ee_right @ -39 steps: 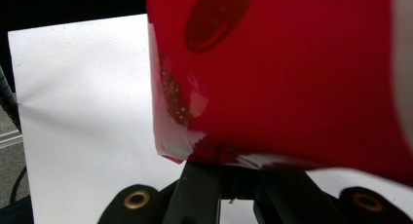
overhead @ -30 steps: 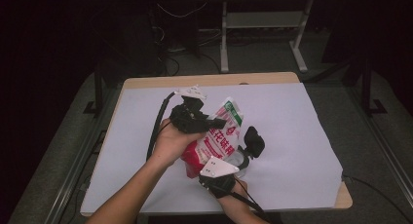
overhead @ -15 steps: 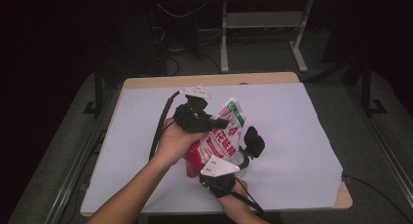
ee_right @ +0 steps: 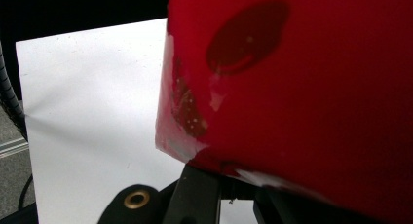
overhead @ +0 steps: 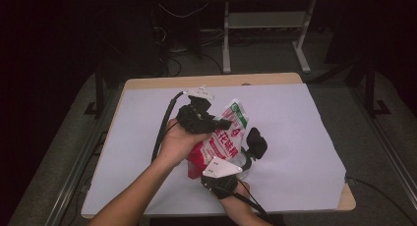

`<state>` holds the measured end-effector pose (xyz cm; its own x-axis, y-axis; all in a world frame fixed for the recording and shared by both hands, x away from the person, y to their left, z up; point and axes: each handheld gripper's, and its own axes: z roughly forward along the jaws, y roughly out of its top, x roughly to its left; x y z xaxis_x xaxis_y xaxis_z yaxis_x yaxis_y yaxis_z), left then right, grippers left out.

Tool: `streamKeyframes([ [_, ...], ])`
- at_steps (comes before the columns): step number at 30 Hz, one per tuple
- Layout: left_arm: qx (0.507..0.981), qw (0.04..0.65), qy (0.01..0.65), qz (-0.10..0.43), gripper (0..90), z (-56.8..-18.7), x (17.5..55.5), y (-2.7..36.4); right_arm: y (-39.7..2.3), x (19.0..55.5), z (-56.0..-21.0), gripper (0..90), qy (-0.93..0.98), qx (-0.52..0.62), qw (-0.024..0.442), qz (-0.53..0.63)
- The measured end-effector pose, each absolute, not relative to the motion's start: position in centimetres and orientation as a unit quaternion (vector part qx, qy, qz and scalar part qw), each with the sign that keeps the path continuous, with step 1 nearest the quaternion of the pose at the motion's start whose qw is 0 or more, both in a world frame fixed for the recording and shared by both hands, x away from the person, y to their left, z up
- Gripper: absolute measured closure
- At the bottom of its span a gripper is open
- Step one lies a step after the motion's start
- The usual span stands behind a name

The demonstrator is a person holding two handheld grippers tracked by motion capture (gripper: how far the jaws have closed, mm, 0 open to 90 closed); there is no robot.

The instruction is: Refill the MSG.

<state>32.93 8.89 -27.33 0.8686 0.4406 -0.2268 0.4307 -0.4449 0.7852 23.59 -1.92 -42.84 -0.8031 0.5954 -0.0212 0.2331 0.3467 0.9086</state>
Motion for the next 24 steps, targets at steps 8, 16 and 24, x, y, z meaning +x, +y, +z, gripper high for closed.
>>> streamKeyframes([
  [8, 0.85, 0.46, 0.257, 0.005, 89.9, -27.38, 32.94, 8.84, -1.9, 23.62, -42.86, 89.9, 0.801, 0.259, 0.175, 0.511],
  [16, 0.849, 0.461, 0.259, 0.004, 89.9, -27.47, 32.98, 8.8, -1.89, 23.64, -42.89, 89.9, 0.801, 0.259, 0.174, 0.51],
  [24, 0.848, 0.461, 0.262, 0.003, 89.9, -27.5, 32.97, 8.79, -1.83, 23.64, -42.89, 89.9, 0.801, 0.256, 0.175, 0.512],
])
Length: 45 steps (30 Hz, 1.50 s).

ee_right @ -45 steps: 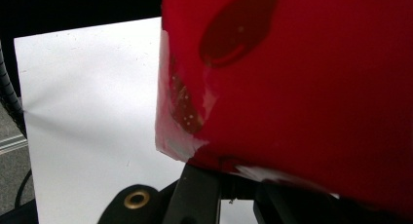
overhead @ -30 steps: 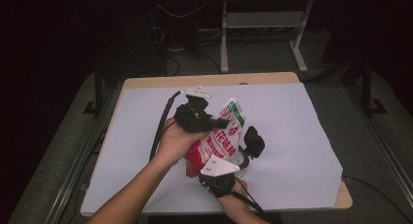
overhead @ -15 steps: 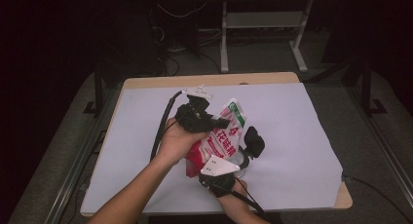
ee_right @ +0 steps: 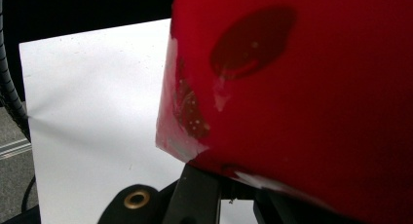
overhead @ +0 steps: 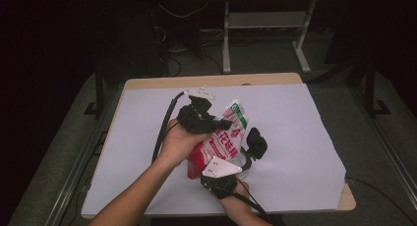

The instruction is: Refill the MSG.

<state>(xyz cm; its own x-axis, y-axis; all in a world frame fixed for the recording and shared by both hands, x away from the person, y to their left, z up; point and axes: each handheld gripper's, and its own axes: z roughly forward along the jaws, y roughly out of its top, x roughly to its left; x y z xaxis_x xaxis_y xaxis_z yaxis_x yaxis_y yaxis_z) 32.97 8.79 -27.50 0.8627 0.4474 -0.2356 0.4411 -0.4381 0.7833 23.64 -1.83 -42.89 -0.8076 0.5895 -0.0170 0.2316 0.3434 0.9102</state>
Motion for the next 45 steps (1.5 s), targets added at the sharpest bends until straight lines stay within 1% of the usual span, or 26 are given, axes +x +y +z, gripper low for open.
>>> streamKeyframes([
  [18, 0.85, 0.454, 0.267, 0.003, 89.9, -27.56, 33.12, 8.75, -1.54, 23.68, -42.91, 89.9, 0.799, 0.253, 0.17, 0.518],
  [29, 0.85, 0.454, 0.269, 0.011, 89.9, -27.5, 33.08, 8.69, -1.46, 23.59, -42.84, 89.9, 0.799, 0.248, 0.176, 0.519],
  [45, 0.849, 0.453, 0.271, 0.007, 89.9, -27.51, 33.07, 8.65, -1.44, 23.58, -42.84, 89.9, 0.798, 0.247, 0.174, 0.521],
])
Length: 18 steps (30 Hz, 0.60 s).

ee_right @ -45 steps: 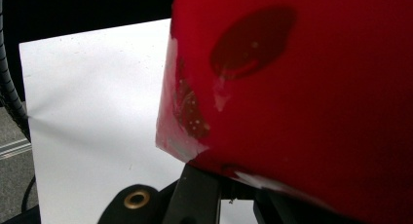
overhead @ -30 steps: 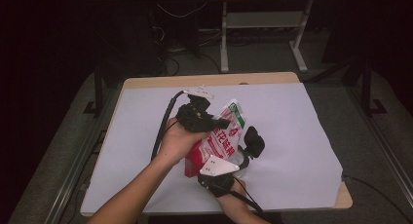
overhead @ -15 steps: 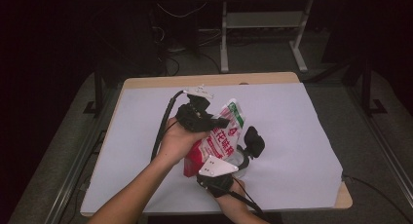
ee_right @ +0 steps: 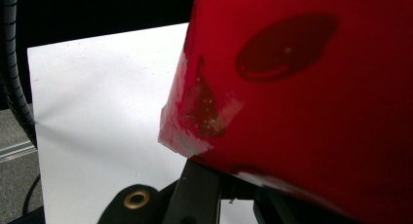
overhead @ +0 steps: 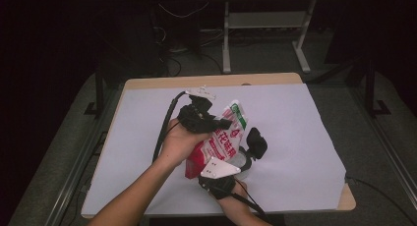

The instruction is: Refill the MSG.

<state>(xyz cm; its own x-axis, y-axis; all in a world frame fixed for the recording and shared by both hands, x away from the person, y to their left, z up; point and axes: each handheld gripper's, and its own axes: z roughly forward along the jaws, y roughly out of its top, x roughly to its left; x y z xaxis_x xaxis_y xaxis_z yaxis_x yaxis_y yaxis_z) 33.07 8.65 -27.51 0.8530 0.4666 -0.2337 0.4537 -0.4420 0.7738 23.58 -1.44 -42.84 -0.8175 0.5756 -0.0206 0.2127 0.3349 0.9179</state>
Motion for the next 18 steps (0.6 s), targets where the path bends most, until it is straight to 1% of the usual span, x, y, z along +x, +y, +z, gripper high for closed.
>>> streamKeyframes([
  [18, 0.851, 0.451, 0.268, 0.01, 89.9, -27.36, 33.08, 8.43, -1.53, 23.58, -42.75, 89.9, 0.795, 0.247, 0.174, 0.526],
])
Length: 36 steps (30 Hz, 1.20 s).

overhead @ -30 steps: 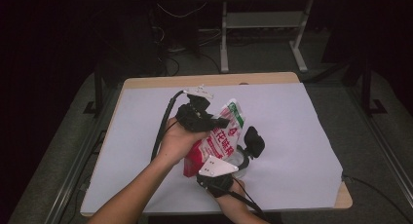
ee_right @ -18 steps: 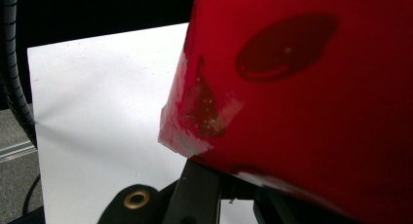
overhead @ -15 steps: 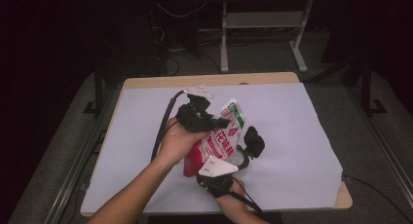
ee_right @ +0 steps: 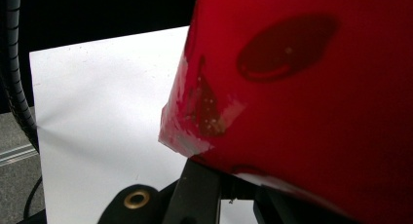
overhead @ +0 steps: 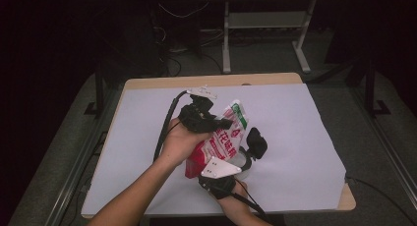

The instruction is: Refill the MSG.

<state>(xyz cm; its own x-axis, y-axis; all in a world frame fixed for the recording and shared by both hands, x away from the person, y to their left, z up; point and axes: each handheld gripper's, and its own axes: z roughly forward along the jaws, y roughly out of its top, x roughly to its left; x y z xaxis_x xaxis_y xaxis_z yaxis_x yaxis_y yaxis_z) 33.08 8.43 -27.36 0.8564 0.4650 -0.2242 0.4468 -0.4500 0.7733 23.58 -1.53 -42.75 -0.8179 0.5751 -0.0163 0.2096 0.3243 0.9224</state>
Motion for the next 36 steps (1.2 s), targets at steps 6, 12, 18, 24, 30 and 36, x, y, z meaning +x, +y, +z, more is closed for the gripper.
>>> streamKeyframes([
  [6, 0.852, 0.451, 0.268, 0.01, 89.9, -27.33, 33.09, 8.39, -1.52, 23.55, -42.71, 89.9, 0.794, 0.248, 0.174, 0.528],
  [12, 0.851, 0.451, 0.268, 0.01, 89.9, -27.35, 33.1, 8.4, -1.51, 23.52, -42.7, 89.9, 0.794, 0.247, 0.173, 0.528],
  [18, 0.85, 0.453, 0.269, 0.009, 89.9, -27.32, 33.05, 8.44, -1.47, 23.52, -42.67, 89.9, 0.794, 0.247, 0.173, 0.529],
  [24, 0.848, 0.456, 0.27, 0.006, 89.9, -27.16, 33.1, 8.37, -1.67, 23.4, -42.47, 89.9, 0.796, 0.243, 0.175, 0.526],
  [30, 0.847, 0.457, 0.273, 0.009, 89.9, -27.12, 33.18, 8.28, -1.91, 23.65, -42.4, 89.9, 0.798, 0.235, 0.175, 0.526],
  [36, 0.847, 0.455, 0.275, 0.011, 89.9, -26.97, 33.09, 8.64, -1.58, 23.69, -42.37, 89.9, 0.797, 0.231, 0.174, 0.53],
])
